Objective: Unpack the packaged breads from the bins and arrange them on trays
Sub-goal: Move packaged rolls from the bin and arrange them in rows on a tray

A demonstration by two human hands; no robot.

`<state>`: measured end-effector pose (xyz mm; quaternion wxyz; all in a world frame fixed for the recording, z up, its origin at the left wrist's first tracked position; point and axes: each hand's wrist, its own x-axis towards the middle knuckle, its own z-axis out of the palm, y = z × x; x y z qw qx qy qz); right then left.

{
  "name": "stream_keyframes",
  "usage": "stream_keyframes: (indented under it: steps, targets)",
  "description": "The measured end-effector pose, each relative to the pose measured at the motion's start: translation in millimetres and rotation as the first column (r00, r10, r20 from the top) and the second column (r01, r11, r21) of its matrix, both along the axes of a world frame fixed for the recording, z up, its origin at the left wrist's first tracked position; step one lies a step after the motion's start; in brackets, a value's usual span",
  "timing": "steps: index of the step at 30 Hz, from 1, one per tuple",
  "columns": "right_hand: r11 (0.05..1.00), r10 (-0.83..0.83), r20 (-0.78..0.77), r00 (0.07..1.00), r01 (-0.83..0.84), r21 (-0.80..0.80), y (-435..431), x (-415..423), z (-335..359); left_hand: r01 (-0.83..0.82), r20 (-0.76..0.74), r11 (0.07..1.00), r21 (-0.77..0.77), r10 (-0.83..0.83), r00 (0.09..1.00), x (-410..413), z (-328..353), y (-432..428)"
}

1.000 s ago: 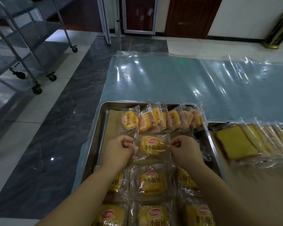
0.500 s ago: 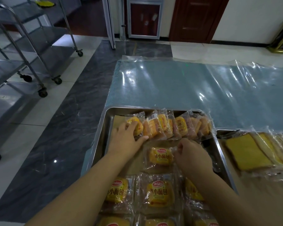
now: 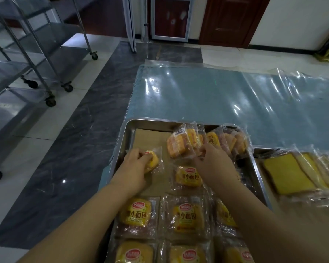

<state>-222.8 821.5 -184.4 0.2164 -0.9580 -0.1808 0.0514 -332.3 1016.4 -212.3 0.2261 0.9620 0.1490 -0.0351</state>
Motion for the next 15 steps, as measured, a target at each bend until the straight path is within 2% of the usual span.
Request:
stream_keyframes:
  steps: [4,7,15]
  targets:
    - [0.995,-0.025,-0.093,0.995,0.015,-0.100,11.7,4.9,2.9,0.083,0.039,0.994,-0.076,-0.080,0.996,-15.8,4.2,2.5]
    - [0.985,-0.068,-0.092,0.993,0.053,-0.163,20.0,4.4,3.8,0.119,0.079,0.989,-0.088,-0.112,0.991,-28.4,4.9,2.7]
    - [0.980,-0.139,-0.115,0.983,0.120,-0.161,25.8,0.8,4.8,0.119,0.113,0.991,-0.063,-0.111,0.987,-47.6,1.7,-4.3]
